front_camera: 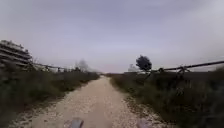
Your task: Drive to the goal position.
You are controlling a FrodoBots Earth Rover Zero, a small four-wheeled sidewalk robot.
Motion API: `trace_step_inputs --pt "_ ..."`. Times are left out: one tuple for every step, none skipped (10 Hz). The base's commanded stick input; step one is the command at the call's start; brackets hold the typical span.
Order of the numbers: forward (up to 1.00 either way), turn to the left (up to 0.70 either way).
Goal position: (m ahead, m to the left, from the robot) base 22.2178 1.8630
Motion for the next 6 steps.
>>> trace_step_inputs --pt "0.70 0.00" --pt "0.70 0.00" --pt "0.70 0.00" --pt "0.70 0.00" --pt "0.70 0.00" --pt "0.70 0.00"
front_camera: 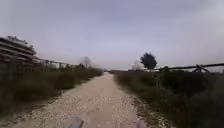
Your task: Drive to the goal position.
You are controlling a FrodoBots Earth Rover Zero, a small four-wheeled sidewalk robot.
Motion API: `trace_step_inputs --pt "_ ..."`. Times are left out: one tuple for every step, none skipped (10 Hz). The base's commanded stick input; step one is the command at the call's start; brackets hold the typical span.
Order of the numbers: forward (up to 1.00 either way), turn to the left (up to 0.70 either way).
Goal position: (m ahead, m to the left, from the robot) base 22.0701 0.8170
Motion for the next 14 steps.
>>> trace_step_inputs --pt "0.70 0.00" --pt "0.70 0.00" --pt "0.70 0.00" --pt "0.70 0.00" --pt "0.70 0.00" --pt "0.70 0.00" --pt "0.70 0.00" --pt "0.70 0.00" --pt "0.70 -0.31" --pt "0.70 -0.34" --pt "0.70 -0.09" --pt "0.70 0.00" --pt "0.70 0.00" --pt "0.70 0.00"
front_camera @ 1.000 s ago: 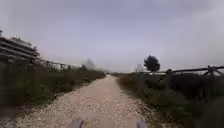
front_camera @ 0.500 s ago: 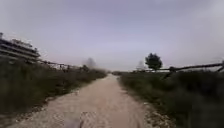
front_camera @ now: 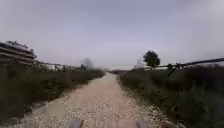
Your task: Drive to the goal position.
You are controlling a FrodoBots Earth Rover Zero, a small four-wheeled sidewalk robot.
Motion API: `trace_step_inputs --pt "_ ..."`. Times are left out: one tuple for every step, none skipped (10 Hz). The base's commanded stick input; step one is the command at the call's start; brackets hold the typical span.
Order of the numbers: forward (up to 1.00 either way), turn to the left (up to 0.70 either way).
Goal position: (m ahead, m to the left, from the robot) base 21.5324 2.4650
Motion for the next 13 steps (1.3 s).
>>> trace_step_inputs --pt "0.70 0.00" --pt "0.70 0.00" --pt "0.70 0.00" --pt "0.70 0.00" --pt "0.70 0.00" --pt "0.70 -0.14" --pt "0.70 -0.25" --pt "0.70 -0.01" --pt "0.70 0.00" --pt "0.70 0.00" --pt "0.70 0.00" --pt "0.70 0.00" --pt "0.70 0.00"
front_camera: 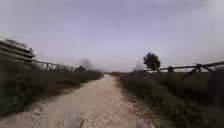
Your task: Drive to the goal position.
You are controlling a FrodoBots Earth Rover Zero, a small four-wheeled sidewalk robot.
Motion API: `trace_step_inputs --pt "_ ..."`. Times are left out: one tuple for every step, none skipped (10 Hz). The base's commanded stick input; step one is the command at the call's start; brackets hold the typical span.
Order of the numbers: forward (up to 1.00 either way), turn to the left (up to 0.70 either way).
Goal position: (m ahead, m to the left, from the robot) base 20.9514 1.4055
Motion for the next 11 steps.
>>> trace_step_inputs --pt "0.70 0.00" --pt "0.70 0.00" --pt "0.70 0.00" --pt "0.70 0.00" --pt "0.70 0.00" --pt "0.70 0.00" --pt "0.70 0.00" --pt "0.70 0.00" --pt "0.70 0.00" --pt "0.70 0.00" --pt "0.70 0.00"
